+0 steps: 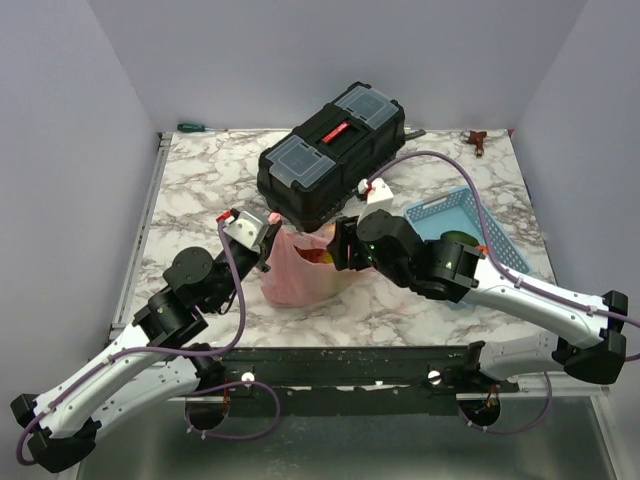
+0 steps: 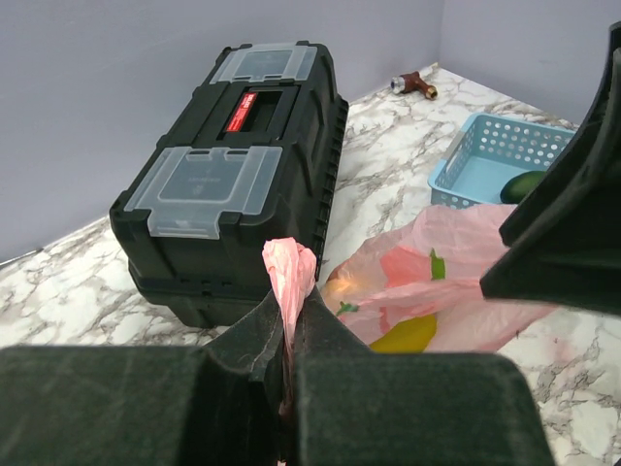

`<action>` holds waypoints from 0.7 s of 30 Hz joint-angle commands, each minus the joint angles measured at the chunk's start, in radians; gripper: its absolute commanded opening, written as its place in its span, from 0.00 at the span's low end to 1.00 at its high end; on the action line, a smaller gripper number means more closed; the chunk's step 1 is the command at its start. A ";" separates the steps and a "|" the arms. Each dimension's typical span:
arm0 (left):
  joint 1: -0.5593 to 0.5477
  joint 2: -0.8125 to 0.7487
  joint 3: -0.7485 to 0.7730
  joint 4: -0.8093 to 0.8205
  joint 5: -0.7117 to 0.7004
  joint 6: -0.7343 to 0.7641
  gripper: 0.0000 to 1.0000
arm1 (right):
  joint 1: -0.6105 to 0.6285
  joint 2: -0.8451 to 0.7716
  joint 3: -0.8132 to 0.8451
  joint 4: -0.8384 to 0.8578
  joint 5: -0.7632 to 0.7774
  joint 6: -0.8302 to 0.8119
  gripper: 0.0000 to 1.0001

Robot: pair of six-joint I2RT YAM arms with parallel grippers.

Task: Take the fake fruits out of the plastic bag
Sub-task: Adjust the plastic bag at the center of the board.

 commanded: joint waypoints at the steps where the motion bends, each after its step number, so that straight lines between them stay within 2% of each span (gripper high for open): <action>1: -0.005 -0.007 0.014 0.012 0.010 0.005 0.00 | 0.000 -0.065 -0.027 -0.109 0.371 0.019 0.52; 4: -0.004 -0.005 0.013 0.011 0.010 0.004 0.00 | -0.001 -0.080 -0.020 -0.196 0.515 0.003 0.34; 9: -0.005 -0.015 0.014 0.013 -0.068 0.004 0.00 | -0.005 -0.098 -0.040 -0.298 0.711 -0.019 0.16; 11: -0.005 -0.028 0.006 0.022 -0.091 0.005 0.00 | -0.009 -0.092 -0.020 -0.374 0.749 0.015 0.01; 16: -0.005 -0.049 -0.006 0.039 -0.130 0.004 0.00 | -0.065 -0.091 0.021 -0.388 0.832 -0.007 0.01; 19: -0.005 -0.067 -0.015 0.052 -0.138 0.007 0.00 | -0.192 -0.106 -0.010 -0.192 0.777 -0.203 0.01; 21: -0.005 -0.079 -0.022 0.059 -0.133 0.009 0.00 | -0.307 -0.110 -0.028 -0.060 0.674 -0.304 0.01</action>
